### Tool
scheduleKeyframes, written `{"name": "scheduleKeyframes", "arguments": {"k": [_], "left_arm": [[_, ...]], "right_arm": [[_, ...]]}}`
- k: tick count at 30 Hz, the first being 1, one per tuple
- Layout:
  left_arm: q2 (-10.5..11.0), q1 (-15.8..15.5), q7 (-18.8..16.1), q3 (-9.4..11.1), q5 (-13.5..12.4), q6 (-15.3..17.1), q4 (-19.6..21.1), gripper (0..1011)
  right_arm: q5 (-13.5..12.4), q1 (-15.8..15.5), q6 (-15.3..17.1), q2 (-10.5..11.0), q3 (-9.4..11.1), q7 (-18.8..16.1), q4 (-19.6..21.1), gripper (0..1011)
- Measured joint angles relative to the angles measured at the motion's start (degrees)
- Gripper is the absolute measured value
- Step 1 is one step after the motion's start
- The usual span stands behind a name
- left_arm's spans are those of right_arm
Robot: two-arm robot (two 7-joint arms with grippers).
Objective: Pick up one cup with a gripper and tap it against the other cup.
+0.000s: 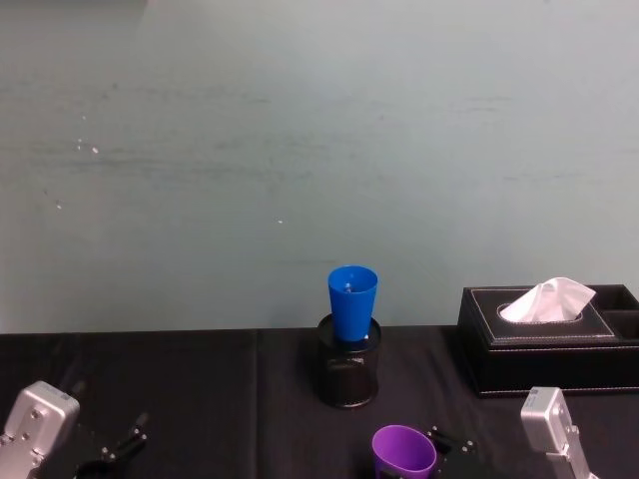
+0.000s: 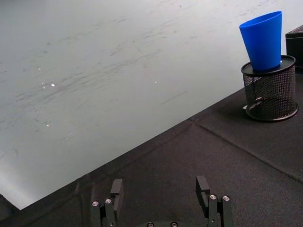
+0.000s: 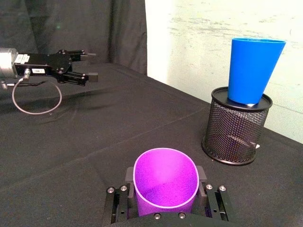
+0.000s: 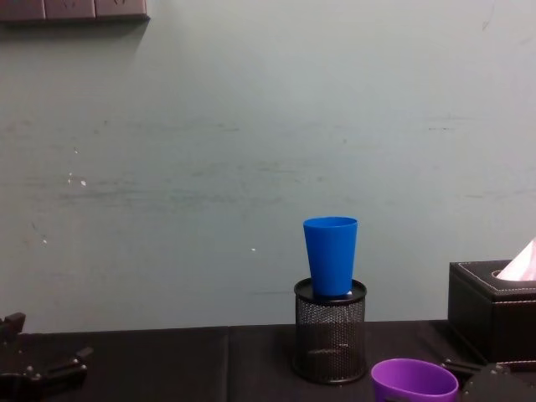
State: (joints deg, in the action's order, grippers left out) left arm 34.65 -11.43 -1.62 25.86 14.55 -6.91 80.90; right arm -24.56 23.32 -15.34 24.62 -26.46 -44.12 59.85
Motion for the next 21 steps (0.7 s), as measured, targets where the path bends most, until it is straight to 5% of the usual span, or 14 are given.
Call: {"name": "scheduleKeyframes", "arguments": {"k": [21], "left_arm": [[0.0,0.0,0.0,0.0,0.0,0.0,0.0,1000]], "right_arm": [[0.0,0.0,0.0,0.0,0.0,0.0,0.0,733]]}}
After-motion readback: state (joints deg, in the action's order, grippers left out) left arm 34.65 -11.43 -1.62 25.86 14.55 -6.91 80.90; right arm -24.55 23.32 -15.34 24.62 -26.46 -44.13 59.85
